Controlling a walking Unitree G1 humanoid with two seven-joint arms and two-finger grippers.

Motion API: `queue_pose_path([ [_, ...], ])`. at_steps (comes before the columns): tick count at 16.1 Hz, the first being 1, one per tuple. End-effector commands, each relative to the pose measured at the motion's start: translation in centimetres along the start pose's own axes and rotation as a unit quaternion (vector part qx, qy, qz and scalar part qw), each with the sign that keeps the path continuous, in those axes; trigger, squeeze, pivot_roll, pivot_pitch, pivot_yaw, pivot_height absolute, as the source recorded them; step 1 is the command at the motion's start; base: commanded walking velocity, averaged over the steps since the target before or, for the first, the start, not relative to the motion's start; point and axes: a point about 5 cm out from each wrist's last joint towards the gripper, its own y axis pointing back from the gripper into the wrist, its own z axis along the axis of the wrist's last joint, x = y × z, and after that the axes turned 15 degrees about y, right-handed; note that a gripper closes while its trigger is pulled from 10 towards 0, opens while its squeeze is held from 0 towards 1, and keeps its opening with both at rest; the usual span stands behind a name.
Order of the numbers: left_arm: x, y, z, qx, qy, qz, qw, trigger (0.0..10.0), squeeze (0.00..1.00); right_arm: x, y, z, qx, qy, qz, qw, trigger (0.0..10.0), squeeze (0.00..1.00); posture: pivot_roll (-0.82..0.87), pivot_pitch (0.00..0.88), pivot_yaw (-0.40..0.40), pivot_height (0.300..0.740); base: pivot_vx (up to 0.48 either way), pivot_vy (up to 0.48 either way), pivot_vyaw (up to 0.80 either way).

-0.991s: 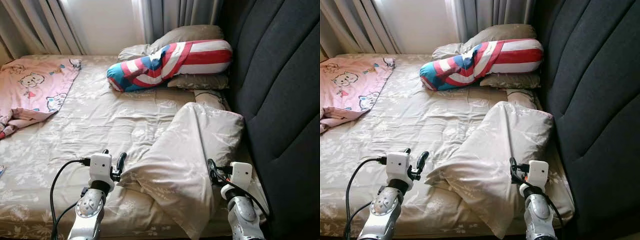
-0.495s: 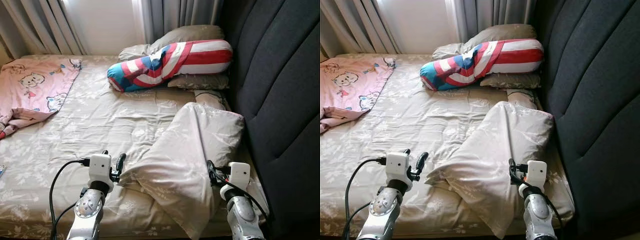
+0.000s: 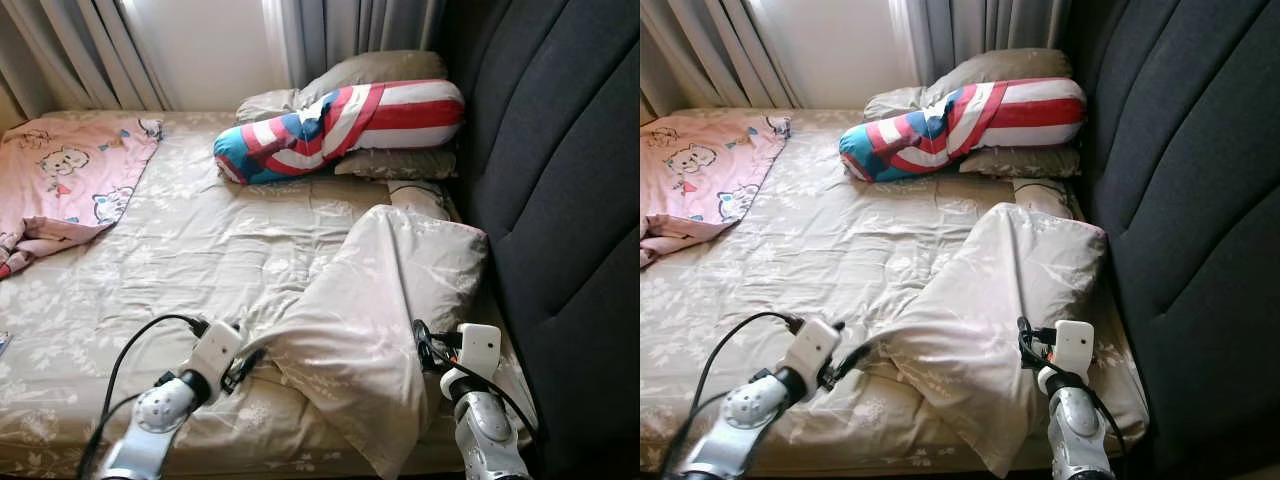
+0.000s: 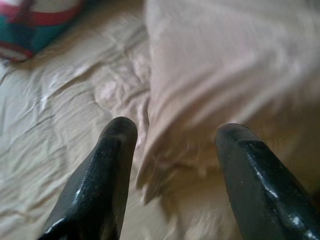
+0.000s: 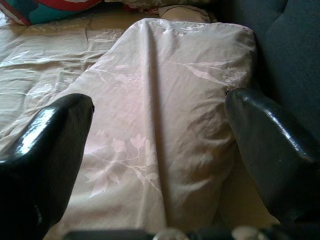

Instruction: Clean up the room

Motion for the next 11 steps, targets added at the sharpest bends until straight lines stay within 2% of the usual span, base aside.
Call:
queue_pose_path([
  [1, 0.2, 0.3, -0.2, 0.044, -0.085, -0.032, 0.995, 10.0, 0.00, 0.2, -0.1, 0.1, 0.000, -0.001, 0.004, 1.000, 10.0, 0.00, -0.01, 0.000, -0.020, 0.724, 0.000, 0.000, 0.00],
  [2, 0.8, 0.6, -0.4, 0.079, -0.161, -0.044, 0.983, 10.0, 0.00, 0.2, -0.2, 0.2, 0.000, -0.002, 0.006, 1.000, 10.0, 0.00, -0.01, 0.000, -0.020, 0.724, 0.000, 0.000, 0.00],
  [3, 1.7, 0.8, -0.4, 0.106, -0.218, -0.037, 0.969, 10.0, 0.00, 0.3, -0.2, 0.2, 0.000, -0.002, 0.006, 1.000, 10.0, 0.00, -0.01, 0.000, -0.020, 0.724, 0.000, 0.000, 0.00],
  [5, 2.9, 0.6, 0.2, 0.128, -0.294, -0.013, 0.947, 10.0, 0.00, 0.3, -0.2, 0.3, -0.002, -0.003, 0.006, 1.000, 10.0, 0.00, -0.01, 0.005, -0.021, 0.724, 0.000, 0.000, 0.00],
  [7, 3.9, 0.4, 0.8, 0.130, -0.306, 0.031, 0.943, 10.0, 0.00, 0.3, -0.2, 0.3, -0.002, -0.003, 0.005, 1.000, 10.0, 0.00, -0.02, 0.007, -0.019, 0.724, 0.000, 0.000, 0.00],
  [8, 5.0, 0.4, 1.3, 0.135, -0.315, 0.085, 0.936, 10.0, 0.00, 0.2, -0.2, 0.3, -0.001, -0.003, 0.004, 1.000, 10.0, 0.00, -0.02, 0.007, -0.020, 0.724, 0.000, 0.000, 0.00],
  [9, 5.7, 0.6, 1.7, 0.143, -0.353, 0.096, 0.920, 10.0, 0.00, 0.1, -0.2, 0.3, -0.002, -0.003, 0.002, 1.000, 10.0, 0.00, -0.02, 0.010, -0.023, 0.724, 0.000, 0.000, 0.00],
  [10, 5.7, 0.5, 2.0, 0.141, -0.374, 0.080, 0.913, 10.0, 0.00, 0.1, -0.3, 0.3, -0.002, -0.002, 0.002, 1.000, 10.0, 0.00, -0.02, 0.010, -0.023, 0.724, 0.000, 0.000, 0.00],
  [11, 5.7, 0.4, 2.3, 0.134, -0.371, 0.074, 0.916, 10.0, 0.00, 0.0, -0.3, 0.3, -0.002, -0.001, 0.003, 1.000, 10.0, 0.00, -0.02, 0.011, -0.021, 0.724, 0.000, 0.000, 0.00],
])
